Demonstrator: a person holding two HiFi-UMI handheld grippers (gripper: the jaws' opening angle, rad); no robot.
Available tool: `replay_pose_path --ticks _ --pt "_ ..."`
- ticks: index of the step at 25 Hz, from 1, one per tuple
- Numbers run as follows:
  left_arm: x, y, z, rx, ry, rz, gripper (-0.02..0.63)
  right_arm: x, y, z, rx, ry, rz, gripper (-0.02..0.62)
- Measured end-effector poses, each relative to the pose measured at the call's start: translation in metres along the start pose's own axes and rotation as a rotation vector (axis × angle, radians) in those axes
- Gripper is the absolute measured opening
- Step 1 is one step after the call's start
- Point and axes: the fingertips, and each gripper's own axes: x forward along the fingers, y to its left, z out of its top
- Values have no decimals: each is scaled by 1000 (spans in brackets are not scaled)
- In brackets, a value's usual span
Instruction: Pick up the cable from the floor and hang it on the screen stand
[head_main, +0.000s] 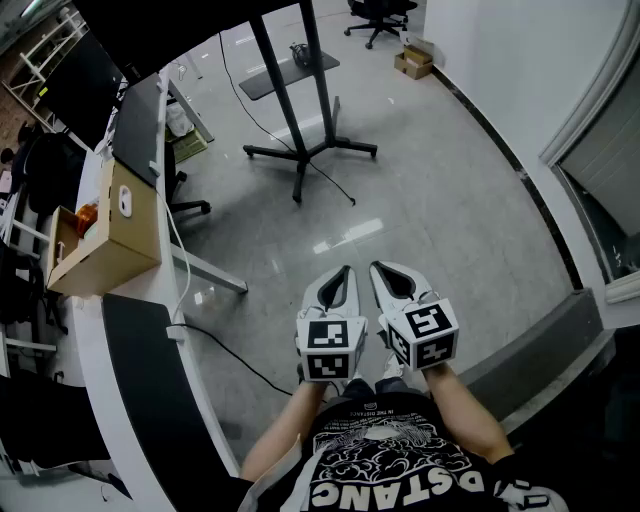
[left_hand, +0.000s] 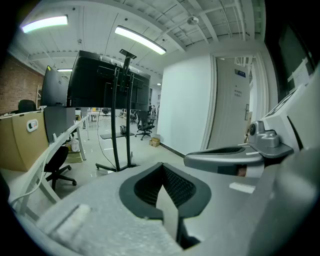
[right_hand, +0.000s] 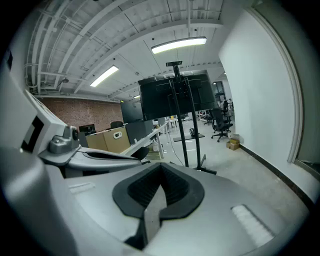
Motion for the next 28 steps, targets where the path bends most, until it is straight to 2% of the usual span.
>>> replay_pose_path --ticks 10,16,20,24,28 --pt "-8 40 -6 -28 16 -24 -5 28 29 -6 -10 66 -9 6" --pt "1 58 -6 -39 18 -34 -5 51 39 -3 -57 39 27 6" --pt "14 63 -4 -31 28 -43 -5 61 31 -1 -25 76 -2 6" --pt "31 68 0 -25 40 -41 -5 76 15 -1 -36 68 -27 6" --pt "55 76 4 -18 50 -27 -5 98 -1 -3 -22 74 -9 6"
